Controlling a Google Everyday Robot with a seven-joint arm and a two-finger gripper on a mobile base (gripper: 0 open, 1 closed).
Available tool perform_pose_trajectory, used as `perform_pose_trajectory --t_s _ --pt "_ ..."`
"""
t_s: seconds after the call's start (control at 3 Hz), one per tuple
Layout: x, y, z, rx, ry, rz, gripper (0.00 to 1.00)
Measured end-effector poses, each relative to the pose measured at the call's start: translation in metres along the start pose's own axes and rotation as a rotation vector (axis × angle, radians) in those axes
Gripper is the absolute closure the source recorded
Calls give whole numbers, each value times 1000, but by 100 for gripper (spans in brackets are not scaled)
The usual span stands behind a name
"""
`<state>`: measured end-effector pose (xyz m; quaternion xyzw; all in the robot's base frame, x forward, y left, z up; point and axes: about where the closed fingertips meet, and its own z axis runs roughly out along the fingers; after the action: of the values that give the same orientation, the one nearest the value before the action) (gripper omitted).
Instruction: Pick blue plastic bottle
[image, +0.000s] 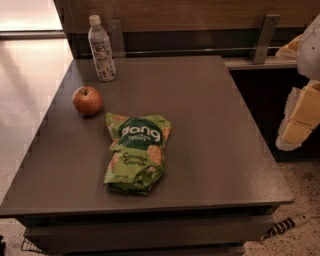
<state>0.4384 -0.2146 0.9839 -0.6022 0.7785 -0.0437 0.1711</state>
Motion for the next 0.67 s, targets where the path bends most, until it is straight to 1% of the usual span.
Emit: perform_pose_trajectory --t_s 0.33,0.67 --pt "0 0 0 0 0 0 0" --pt "-6 -11 6 26 -51 30 0"
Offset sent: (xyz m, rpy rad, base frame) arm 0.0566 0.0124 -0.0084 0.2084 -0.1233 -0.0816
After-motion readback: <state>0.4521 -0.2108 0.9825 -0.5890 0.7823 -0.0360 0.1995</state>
